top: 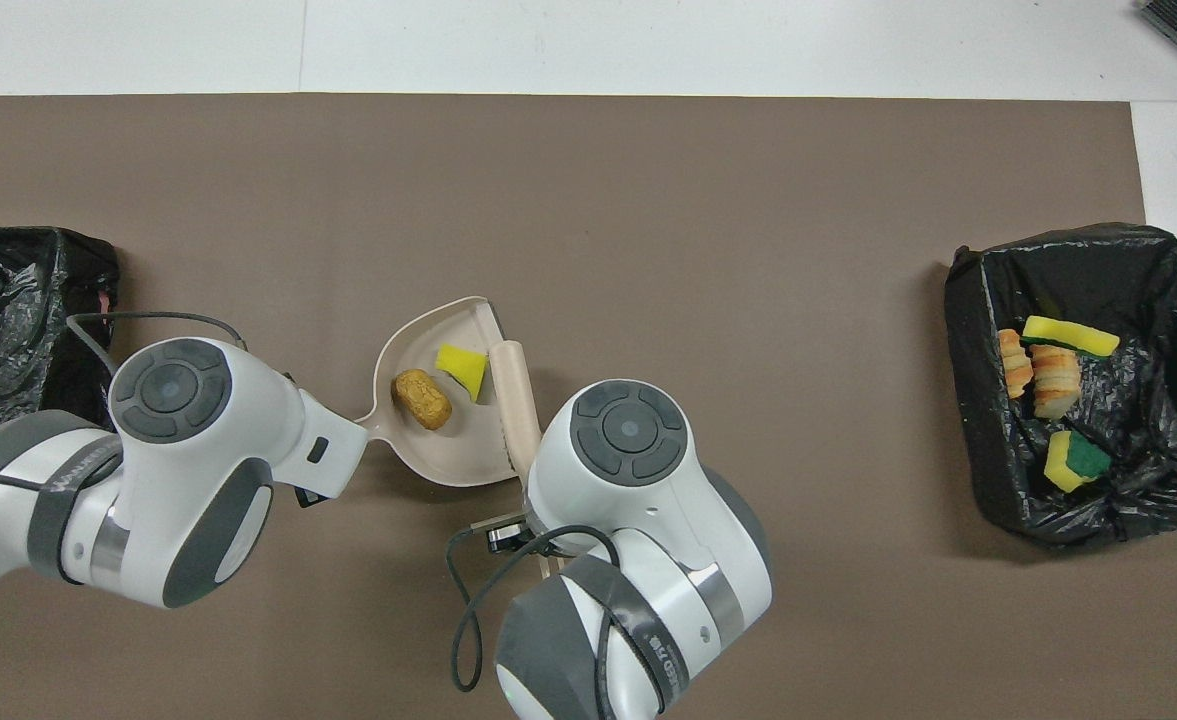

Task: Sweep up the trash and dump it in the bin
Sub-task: 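Sweep the remaining crust and sponge into the dustpan with the right gripper's brush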

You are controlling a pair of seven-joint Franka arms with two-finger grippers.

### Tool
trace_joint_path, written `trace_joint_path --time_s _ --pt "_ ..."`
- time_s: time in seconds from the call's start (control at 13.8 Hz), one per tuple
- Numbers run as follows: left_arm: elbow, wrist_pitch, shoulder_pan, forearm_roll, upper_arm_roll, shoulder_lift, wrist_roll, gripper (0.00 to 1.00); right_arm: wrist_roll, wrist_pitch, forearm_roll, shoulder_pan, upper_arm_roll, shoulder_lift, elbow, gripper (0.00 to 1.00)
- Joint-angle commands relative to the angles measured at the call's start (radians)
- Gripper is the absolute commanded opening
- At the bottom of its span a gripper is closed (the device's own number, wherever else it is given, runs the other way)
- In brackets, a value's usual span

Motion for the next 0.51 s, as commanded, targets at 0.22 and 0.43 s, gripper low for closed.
trace_joint_path --time_s 0.22,0.43 --pt "-0.01 -0.129 0.095 0.049 0.0 -0.13 0.084 0.0 -0.038 -0.164 -0.075 -0.081 0.002 -0.118 -0.062 0.0" --pt "-0.081 -0.134 0.093 0.05 0.0 -0.187 0.084 0.0 -0.047 -0.166 -0.085 -0.117 0.002 -0.153 -0.14 0.0"
